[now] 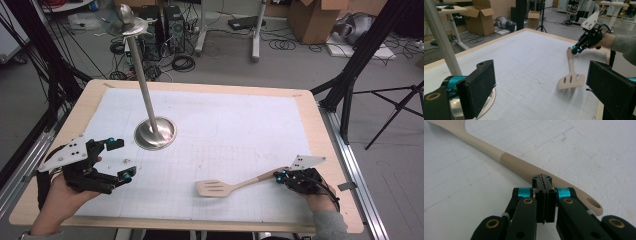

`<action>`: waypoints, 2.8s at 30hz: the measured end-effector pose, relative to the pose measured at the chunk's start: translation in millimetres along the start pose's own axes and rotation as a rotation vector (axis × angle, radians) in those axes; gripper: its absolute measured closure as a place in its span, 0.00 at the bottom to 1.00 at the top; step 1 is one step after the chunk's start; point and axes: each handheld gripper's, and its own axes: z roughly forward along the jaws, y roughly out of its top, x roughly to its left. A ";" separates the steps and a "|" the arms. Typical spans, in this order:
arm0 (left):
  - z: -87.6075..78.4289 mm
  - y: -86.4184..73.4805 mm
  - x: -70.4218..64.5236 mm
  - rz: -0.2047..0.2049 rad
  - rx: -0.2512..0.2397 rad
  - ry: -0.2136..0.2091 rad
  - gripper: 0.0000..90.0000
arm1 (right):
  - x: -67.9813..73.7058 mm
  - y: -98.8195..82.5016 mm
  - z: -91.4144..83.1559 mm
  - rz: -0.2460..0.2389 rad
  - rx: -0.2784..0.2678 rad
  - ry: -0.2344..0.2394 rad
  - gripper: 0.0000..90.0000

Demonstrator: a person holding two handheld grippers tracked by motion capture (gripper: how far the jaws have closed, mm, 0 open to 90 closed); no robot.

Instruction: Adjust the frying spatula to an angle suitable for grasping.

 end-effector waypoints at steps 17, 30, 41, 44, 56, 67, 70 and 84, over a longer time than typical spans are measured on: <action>-16.4 -4.7 -3.1 -0.006 -0.003 0.040 0.10 | -19.1 20.0 26.3 0.035 -0.033 -0.054 1.00; -26.5 -7.2 -4.5 -0.010 -0.001 0.061 0.10 | -16.2 35.7 29.0 0.078 -0.108 -0.024 1.00; -31.2 -7.9 -6.3 -0.009 -0.002 0.070 0.10 | 21.6 70.2 58.0 -0.037 -0.076 0.097 1.00; -31.3 -9.0 -6.1 -0.010 0.005 0.071 0.10 | 29.0 74.1 66.4 -0.057 -0.050 0.127 1.00; -31.9 -9.5 -5.8 -0.011 0.007 0.072 0.10 | 43.3 78.6 84.3 -0.093 0.015 0.202 1.00; -26.0 -8.8 -5.3 -0.009 0.013 0.058 0.10 | 46.3 69.1 74.9 -0.065 0.027 0.230 1.00; -23.6 -8.4 -4.9 -0.008 0.014 0.052 0.10 | 48.0 67.3 73.5 -0.065 0.030 0.227 1.00; -16.5 -6.7 -2.7 -0.012 0.013 0.032 0.10 | 51.4 50.4 53.4 -0.089 0.015 0.246 1.00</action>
